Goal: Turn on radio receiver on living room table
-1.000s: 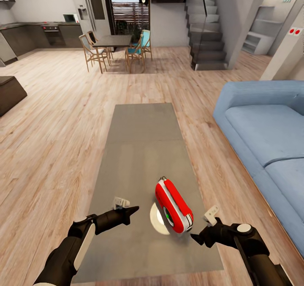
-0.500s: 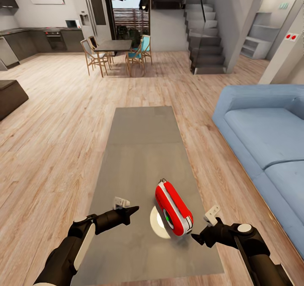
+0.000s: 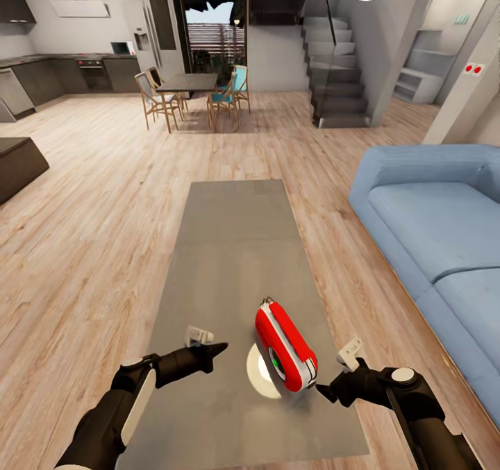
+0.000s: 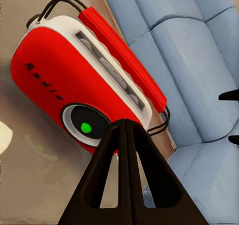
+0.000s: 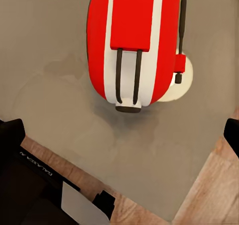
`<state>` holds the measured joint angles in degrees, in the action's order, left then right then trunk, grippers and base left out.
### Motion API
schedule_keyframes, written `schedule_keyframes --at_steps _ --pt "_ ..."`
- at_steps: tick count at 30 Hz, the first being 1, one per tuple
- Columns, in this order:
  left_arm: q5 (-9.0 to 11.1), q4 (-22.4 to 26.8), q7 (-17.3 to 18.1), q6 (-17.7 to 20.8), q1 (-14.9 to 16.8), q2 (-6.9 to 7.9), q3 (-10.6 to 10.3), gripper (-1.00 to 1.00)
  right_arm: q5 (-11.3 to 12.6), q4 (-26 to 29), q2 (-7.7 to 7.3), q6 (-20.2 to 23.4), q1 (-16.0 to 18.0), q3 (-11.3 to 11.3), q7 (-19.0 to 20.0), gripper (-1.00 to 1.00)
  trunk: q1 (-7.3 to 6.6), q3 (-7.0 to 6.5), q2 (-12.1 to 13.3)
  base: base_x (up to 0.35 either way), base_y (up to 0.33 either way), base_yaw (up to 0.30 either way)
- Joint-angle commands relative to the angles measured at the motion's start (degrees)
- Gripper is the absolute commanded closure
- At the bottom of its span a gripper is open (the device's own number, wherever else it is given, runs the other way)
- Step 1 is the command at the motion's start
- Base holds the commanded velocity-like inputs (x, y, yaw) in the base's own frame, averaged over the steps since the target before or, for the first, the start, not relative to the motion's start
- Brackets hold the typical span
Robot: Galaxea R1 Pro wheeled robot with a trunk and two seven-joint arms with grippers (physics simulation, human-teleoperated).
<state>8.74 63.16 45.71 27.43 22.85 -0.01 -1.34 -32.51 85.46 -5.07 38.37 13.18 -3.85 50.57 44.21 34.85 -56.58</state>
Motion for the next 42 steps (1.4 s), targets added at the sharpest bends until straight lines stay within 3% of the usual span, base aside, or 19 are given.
schedule_keyframes --at_steps 1,6,8,12,17,26,31,38,42 --pt "0.0 -0.1 0.0 0.1 0.0 0.15 0.0 1.00 0.0 -0.3 -0.01 0.0 0.0 -0.1 0.0 -1.00 0.00 -0.09 0.0 0.000 0.000 0.000" --pt "0.0 -4.7 0.1 1.4 0.0 2.35 0.0 1.00 -0.3 -5.6 -0.10 -0.5 0.0 -4.1 -0.7 -1.00 0.00 -0.54 0.0 0.000 0.000 0.000" --pt "-0.1 -9.2 0.2 1.5 0.0 3.67 0.0 1.00 -0.4 -8.7 -0.11 -0.7 0.0 -6.6 -1.3 -1.00 0.00 -0.72 0.0 0.000 0.000 0.000" --pt "-0.3 -15.4 0.2 1.1 0.0 5.36 0.0 1.00 -0.6 -12.1 -0.13 -1.3 0.0 -9.0 -1.8 -1.00 0.00 -1.08 0.0 0.000 0.000 0.000" --pt "-0.4 -24.1 0.1 -1.9 0.0 7.02 -0.1 1.00 -1.7 -17.3 -0.13 -3.9 0.0 -13.8 -2.3 -1.00 0.00 -1.52 0.0 0.000 0.000 0.000" --pt "-0.6 -41.5 0.1 -13.6 0.0 7.38 -0.1 1.00 -6.6 -26.4 -0.12 -10.8 0.0 -21.6 -2.8 -1.00 0.00 -2.33 0.0 0.000 0.000 0.000" --pt "-0.6 -47.8 0.1 -17.9 0.0 7.44 0.0 1.00 -9.2 -31.0 -0.14 -14.1 0.0 -25.0 -3.9 -1.00 0.00 -2.78 0.0 0.000 0.000 0.000" --pt "-1.5 -54.3 -0.3 -19.3 0.0 7.41 -0.1 1.00 -11.4 -38.5 -0.19 -17.6 0.0 -26.4 -7.9 -1.00 0.00 -3.41 0.0 0.000 0.000 0.000" --pt "-4.8 -59.0 -0.6 -22.6 0.0 7.32 -0.1 1.00 -11.6 -46.9 -0.55 -21.0 0.0 -26.7 -13.0 -1.00 0.00 -3.76 0.0 0.000 0.000 0.000"
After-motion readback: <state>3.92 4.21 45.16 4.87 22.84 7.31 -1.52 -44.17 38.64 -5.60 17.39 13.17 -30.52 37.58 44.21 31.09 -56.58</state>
